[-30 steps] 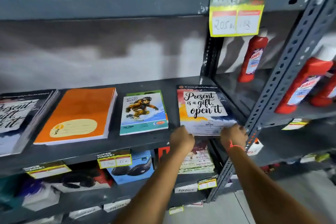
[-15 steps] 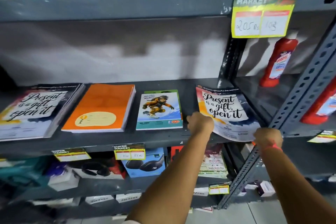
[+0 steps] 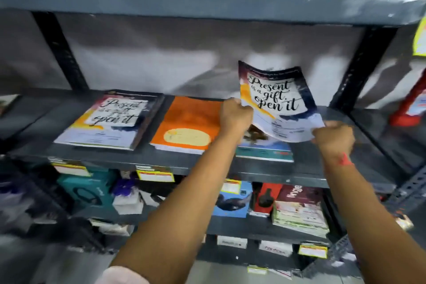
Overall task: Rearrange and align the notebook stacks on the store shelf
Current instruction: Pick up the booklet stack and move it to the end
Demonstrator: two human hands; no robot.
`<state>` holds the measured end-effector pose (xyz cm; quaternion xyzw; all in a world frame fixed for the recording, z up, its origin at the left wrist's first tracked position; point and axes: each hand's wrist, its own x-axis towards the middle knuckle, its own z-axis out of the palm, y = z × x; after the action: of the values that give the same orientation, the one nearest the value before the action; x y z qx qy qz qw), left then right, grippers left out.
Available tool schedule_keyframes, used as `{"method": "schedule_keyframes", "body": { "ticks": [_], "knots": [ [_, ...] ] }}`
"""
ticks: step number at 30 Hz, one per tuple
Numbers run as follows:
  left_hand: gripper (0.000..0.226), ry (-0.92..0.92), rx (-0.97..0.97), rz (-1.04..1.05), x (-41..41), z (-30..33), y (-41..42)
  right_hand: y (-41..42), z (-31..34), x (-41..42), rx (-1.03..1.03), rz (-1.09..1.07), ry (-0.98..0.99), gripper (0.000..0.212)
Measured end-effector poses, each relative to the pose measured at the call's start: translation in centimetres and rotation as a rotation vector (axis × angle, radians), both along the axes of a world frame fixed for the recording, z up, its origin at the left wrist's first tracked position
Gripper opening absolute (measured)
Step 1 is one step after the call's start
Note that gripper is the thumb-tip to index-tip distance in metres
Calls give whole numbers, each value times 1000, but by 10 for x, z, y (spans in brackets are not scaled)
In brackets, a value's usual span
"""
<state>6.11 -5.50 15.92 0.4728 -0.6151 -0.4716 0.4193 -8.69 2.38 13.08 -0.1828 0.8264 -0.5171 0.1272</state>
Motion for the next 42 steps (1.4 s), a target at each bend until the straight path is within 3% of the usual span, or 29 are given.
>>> {"method": "schedule_keyframes", "body": {
  "ticks": [2, 5, 11, 14, 16, 23, 28, 31, 34, 37, 42],
  "knots": [
    [29, 46, -11, 44, 54, 7, -23, -32, -3, 42, -98, 52, -75, 18],
    [5, 19, -41, 119, 144, 1, -70, -80, -6, 124, -140, 205, -99, 12],
    [22, 5, 44, 241, 301, -16, -136, -158, -41, 267, -104, 435, -198, 27],
    [16, -11, 103, 296, 358, -33, -156, -182, -57, 318, -89, 419, -194, 14],
    [28, -13, 146, 306, 383, -48, -167, -192, -64, 341, -67, 431, -177, 10],
    [30, -32, 165, 300, 412, -86, -182, -200, -84, 371, 8, 492, -215, 10],
    [19, -157, 198, 309, 419, -104, -181, -200, -92, 370, 58, 520, -210, 17],
    [22, -249, 189, 307, 423, -105, -185, -200, -94, 372, 109, 543, -117, 48],
    [30, -106, 211, 286, 424, -102, -186, -201, -87, 374, 22, 561, -136, 67],
    [38, 35, 304, 236, 428, -108, -194, -205, -84, 374, -78, 591, -273, 65],
    [29, 71, 391, 137, 422, -102, -216, -224, -87, 360, -94, 607, -365, 61]
  ]
}}
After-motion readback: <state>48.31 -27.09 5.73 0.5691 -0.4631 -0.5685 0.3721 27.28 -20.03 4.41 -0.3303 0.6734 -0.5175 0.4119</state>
